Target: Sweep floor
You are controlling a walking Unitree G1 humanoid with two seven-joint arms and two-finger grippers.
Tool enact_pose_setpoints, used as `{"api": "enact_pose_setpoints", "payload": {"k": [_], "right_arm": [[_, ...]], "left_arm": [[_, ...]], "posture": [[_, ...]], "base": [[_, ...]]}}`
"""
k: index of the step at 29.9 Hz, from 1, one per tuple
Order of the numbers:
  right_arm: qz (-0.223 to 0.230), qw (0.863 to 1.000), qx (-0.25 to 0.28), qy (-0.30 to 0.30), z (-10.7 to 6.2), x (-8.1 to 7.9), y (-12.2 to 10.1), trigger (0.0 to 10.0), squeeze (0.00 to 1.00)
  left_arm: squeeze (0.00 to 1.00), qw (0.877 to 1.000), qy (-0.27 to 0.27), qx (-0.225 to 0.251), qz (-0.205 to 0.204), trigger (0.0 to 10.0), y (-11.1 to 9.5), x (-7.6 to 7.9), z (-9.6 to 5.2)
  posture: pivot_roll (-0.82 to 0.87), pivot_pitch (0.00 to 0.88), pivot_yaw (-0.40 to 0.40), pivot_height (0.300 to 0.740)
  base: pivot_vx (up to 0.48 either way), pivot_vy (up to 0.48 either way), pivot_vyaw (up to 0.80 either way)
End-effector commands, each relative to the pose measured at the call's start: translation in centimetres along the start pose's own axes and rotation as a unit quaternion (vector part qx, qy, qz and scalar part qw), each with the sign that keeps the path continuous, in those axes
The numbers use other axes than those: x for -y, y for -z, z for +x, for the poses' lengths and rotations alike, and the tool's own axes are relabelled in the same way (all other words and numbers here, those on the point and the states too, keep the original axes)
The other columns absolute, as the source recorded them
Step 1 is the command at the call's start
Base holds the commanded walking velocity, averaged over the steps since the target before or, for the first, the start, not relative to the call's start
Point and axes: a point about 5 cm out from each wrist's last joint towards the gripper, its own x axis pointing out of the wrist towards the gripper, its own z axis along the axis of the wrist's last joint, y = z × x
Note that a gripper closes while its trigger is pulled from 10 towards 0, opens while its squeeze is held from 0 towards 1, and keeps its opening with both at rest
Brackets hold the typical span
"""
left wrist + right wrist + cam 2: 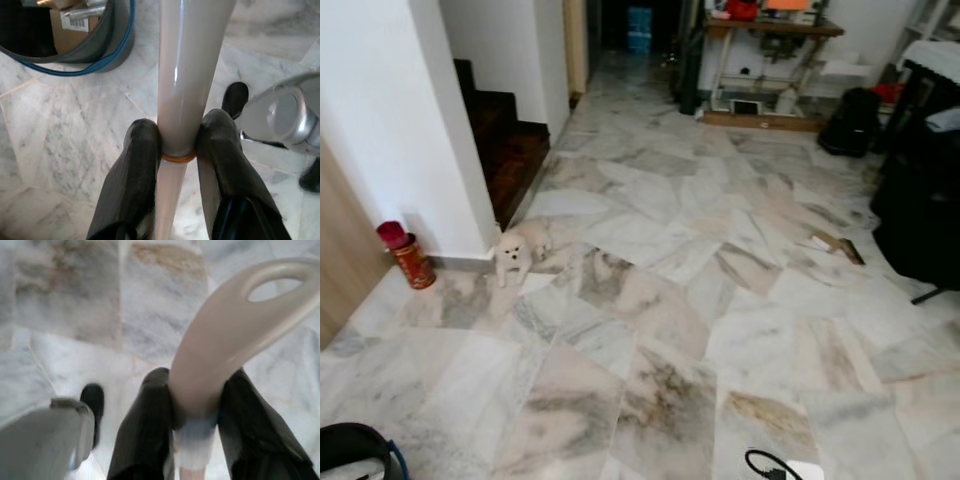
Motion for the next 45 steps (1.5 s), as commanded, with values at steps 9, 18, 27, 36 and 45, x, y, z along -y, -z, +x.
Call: {"api": "enact_pose_setpoints", "payload": {"k": [9,18,27,36,45], "right_arm": [[0.002,1.000,-0.001,0.002,0.04,0.10,-0.17,10.0,0.00],[0.001,1.000,-0.003,0.002,0.04,0.01,-0.13,10.0,0.00],[0.002,1.000,-0.001,0.002,0.05,-0.01,-0.19,10.0,0.00],[0.013,1.000,0.001,0.006,0.06,0.13,-0.28,10.0,0.00],[0.014,1.000,0.003,0.006,0.07,0.18,-0.37,10.0,0.00]], "left_arm": [[0.00,1.000,0.009,-0.019,0.005,10.0,0.93,0.18,-0.25],[0.00,1.000,0.007,-0.018,0.006,10.0,0.89,0.10,-0.25],[0.00,1.000,0.008,-0.016,0.005,10.0,0.81,0.12,-0.23],[0.00,1.000,0.008,-0.017,-0.003,10.0,0.83,0.29,-0.20],[0.00,1.000,0.007,-0.017,-0.006,10.0,0.82,0.40,-0.18]], "posture": [[0.04,0.013,-0.030,0.740],[0.04,0.000,-0.026,0.740],[0.04,0.000,-0.027,0.740],[0.05,0.001,-0.038,0.740],[0.05,0.000,-0.042,0.740]], "base": [[-0.249,0.000,0.00],[-0.249,0.000,0.00],[-0.250,0.000,0.00],[-0.251,0.000,0.00],[-0.267,0.000,0.00]]}}
